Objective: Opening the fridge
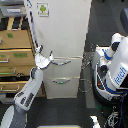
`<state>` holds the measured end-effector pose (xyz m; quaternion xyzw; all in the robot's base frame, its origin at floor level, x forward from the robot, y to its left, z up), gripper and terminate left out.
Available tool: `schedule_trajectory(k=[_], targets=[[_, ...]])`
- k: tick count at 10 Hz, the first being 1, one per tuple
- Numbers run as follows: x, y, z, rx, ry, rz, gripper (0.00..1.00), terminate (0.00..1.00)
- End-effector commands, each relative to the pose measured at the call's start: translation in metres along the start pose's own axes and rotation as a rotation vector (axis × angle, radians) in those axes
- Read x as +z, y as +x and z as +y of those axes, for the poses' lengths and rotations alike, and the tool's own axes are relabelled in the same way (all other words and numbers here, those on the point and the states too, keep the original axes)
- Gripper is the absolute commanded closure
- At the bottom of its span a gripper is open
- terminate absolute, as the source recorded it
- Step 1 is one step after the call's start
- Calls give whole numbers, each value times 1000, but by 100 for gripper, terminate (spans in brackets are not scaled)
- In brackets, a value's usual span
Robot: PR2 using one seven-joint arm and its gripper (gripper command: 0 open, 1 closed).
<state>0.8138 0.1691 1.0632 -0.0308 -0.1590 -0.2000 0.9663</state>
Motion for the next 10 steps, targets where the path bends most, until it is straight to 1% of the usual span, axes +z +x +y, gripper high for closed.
schedule_trajectory(k=[1,4,7,10], targets=[[33,45,72,147,29,29,0,0],[45,17,118,182,83,53,0,0],[10,29,125,193,59,100,0,0],[-6,60,119,193,24,126,0,0]])
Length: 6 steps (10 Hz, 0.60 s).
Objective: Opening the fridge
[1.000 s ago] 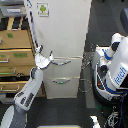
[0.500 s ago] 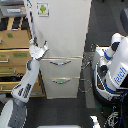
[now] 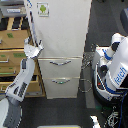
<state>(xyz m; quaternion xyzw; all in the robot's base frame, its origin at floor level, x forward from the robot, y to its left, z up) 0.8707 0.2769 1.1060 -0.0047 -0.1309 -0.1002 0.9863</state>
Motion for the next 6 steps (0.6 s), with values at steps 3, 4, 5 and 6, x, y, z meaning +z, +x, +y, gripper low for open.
schedule_trajectory(k=[3,4,5,6], targets=[[-63,48,-13,15,-150,140,100,0],[-68,45,-8,21,-152,131,100,0],[-68,44,-6,21,-161,126,100,0],[-67,43,-8,10,-164,129,100,0]])
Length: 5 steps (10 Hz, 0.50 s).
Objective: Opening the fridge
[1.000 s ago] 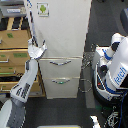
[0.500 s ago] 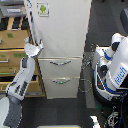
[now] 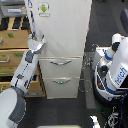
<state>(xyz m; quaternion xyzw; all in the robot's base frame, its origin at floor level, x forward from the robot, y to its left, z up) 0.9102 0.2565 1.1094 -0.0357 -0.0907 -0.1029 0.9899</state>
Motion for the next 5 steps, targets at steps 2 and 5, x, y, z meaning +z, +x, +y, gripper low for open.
schedule_trajectory(k=[2,5], targets=[[-61,9,7,-12,-88,50,100,0],[-71,13,3,-42,-92,54,100,0]])
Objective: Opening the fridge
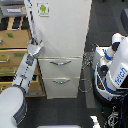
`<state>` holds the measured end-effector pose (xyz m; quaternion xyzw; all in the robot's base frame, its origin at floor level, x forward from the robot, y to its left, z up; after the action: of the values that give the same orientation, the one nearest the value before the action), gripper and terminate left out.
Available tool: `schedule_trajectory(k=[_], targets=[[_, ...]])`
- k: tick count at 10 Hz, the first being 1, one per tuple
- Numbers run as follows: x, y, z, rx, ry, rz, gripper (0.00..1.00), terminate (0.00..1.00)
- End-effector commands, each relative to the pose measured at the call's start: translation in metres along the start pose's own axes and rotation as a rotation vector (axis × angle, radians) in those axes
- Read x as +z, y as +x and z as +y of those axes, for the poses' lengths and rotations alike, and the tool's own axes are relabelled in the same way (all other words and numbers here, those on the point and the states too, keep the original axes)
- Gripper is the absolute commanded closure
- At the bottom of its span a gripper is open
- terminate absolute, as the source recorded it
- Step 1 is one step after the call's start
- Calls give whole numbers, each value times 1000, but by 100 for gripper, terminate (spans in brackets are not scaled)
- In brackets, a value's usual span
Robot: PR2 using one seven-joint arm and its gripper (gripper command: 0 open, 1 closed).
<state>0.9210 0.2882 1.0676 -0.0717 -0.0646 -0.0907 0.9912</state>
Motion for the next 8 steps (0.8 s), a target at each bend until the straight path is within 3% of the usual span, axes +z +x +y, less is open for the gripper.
schedule_trajectory(k=[1,8], targets=[[-33,17,-32,-82,-17,15,100,0],[-40,11,-28,-94,-18,27,100,0]])
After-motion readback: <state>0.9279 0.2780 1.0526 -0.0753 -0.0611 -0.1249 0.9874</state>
